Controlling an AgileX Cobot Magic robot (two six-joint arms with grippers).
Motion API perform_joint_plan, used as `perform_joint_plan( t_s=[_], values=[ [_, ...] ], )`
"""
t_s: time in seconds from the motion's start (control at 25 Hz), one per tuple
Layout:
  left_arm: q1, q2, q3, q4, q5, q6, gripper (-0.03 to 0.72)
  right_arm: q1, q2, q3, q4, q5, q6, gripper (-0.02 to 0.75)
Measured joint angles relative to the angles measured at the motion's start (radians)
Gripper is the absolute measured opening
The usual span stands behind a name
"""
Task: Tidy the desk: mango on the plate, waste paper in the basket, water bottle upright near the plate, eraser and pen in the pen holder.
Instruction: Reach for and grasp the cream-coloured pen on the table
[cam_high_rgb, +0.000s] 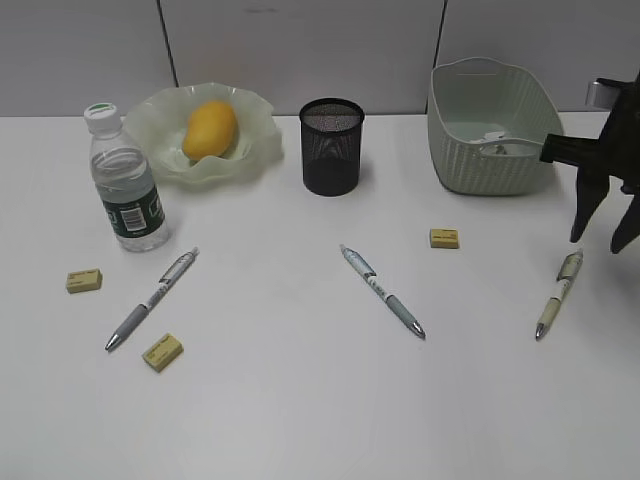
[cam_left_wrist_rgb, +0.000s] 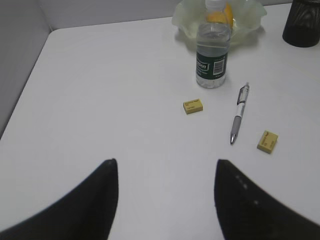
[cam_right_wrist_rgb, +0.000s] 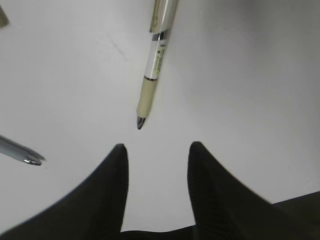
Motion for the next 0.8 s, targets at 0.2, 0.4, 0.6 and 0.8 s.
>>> perform_joint_plan(
  t_s=[0.2,0.4,0.6,0.8],
  values=[
    [0.000,0.000,0.000,0.000,0.000,0.000,0.468,0.000,0.006,0.032,-0.002,-0.128,0.020,0.321],
    [0.000,0.000,0.000,0.000,0.000,0.000,0.468,0.000,0.006,0.124,-0.013,-0.254,0.038,0.319],
    [0.000,0.000,0.000,0.000,0.000,0.000,0.468,0.000,0.013,0.201,-0.014,-0.365,0.046,0.319],
    [0.000,0.000,0.000,0.000,0.000,0.000,0.468,0.000,0.076,0.202,-0.016,-0.382,0.048,0.319]
  ],
)
